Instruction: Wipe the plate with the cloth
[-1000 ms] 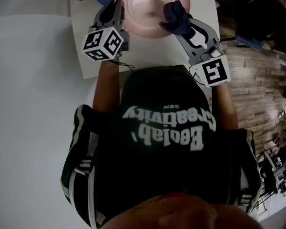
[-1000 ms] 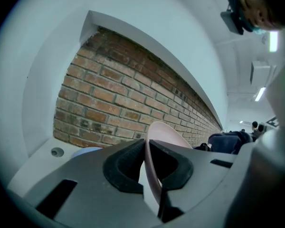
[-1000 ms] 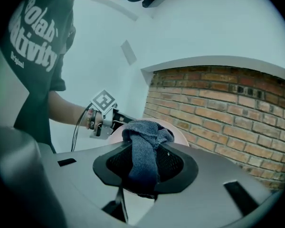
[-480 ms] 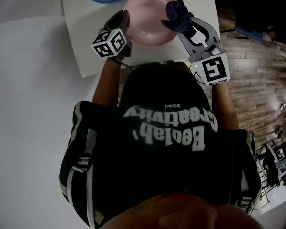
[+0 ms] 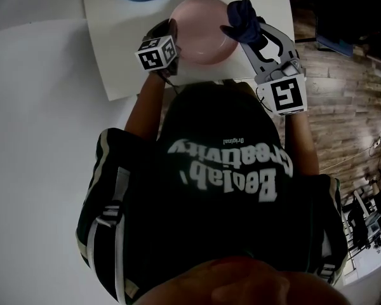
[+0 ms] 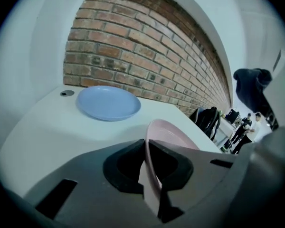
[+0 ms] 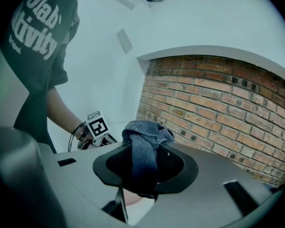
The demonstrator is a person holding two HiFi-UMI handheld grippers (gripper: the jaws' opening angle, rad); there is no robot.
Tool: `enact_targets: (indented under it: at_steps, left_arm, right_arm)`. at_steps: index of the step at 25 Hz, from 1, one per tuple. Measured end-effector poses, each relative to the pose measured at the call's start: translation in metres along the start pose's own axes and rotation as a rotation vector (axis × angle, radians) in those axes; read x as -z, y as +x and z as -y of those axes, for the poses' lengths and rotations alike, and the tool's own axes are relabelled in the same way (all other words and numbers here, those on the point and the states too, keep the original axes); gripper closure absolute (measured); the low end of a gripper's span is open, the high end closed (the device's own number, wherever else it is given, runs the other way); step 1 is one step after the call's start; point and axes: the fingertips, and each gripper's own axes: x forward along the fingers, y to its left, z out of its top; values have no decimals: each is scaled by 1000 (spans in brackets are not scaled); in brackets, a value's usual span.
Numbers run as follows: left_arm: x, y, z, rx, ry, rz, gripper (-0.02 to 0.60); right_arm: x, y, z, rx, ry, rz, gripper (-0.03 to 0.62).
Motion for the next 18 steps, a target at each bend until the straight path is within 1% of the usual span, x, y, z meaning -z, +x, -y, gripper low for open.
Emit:
enact_targets:
  at_steps: [3, 7, 8, 9, 10, 11, 13, 15, 17, 18]
  left_arm:
    - [14, 3, -16, -85, -26, -55, 560]
    - [29, 7, -28, -174, -6, -136, 555]
    - [33, 8, -31, -198, -9, -154, 544]
    - [35, 8, -35, -224, -13, -166, 518]
    - [37, 7, -38, -248, -13, -173, 475]
    - [40, 6, -40, -264, -7, -176, 472]
    - [44, 4, -41, -280, 12, -176, 466]
    - [38, -2, -42, -299, 20, -153, 463]
    - [15, -20, -37, -310, 49, -79, 463]
    - [-3, -32, -29, -308, 82, -26, 463]
  right_arm:
    - [0, 1, -1, 4, -41, -15, 474]
    - [-2, 3, 0, 1, -51, -9, 474]
    - [-1, 4, 1, -1, -52, -8, 474]
    - [-1, 5, 1, -3, -56, -6, 474]
    - [0, 6, 1, -7, -59, -3, 474]
    - [1, 6, 1, -11, -60, 0, 474]
    - [4, 7, 0, -19, -62, 4, 474]
    - [6, 8, 1, -27, -64, 8, 474]
    - [4, 9, 2, -35, -65, 18, 474]
    - [3, 8, 3, -38, -67, 25, 474]
